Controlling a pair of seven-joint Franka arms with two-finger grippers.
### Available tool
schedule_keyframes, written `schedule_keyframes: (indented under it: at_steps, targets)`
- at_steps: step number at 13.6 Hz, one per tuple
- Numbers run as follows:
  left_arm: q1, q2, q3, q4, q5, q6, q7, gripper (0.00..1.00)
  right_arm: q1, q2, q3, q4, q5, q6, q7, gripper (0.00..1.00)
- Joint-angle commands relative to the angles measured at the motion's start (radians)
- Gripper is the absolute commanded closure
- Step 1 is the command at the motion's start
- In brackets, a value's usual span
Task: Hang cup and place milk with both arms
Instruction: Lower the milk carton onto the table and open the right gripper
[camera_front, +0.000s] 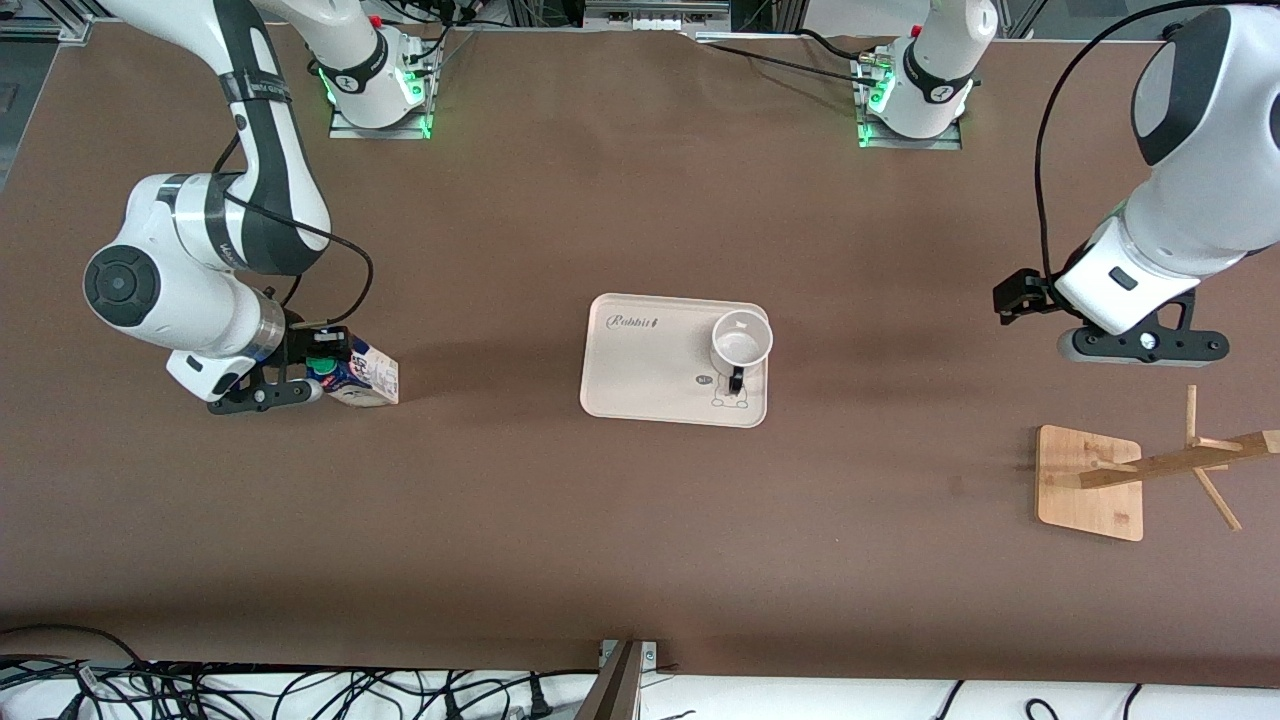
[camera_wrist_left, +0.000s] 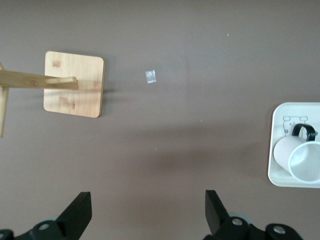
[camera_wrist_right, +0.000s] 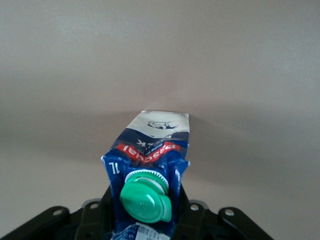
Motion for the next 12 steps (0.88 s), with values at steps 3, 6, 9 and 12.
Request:
schedule_keyframes:
  at_steps: [3,6,9,12]
  targets:
    - [0.024,0.055,-0.004,0.025,0.016,0.085,0.019,0.0,0.013,-0.061,-0.002,0.024,0.013,-0.031,0.025,0.0]
    - [0.009,0.074,-0.017,0.026,0.031,0.088,0.021,0.0,0.015,-0.123,-0.007,0.077,-0.02,-0.146,0.063,0.0]
    - [0.013,0.052,-0.021,0.053,0.014,0.079,0.016,0.0,0.015,-0.166,-0.005,0.18,-0.092,-0.279,0.083,0.0]
    - [0.012,0.052,-0.057,0.055,0.02,0.049,0.009,0.0,0.015,-0.241,0.0,0.203,-0.163,-0.349,0.088,0.0]
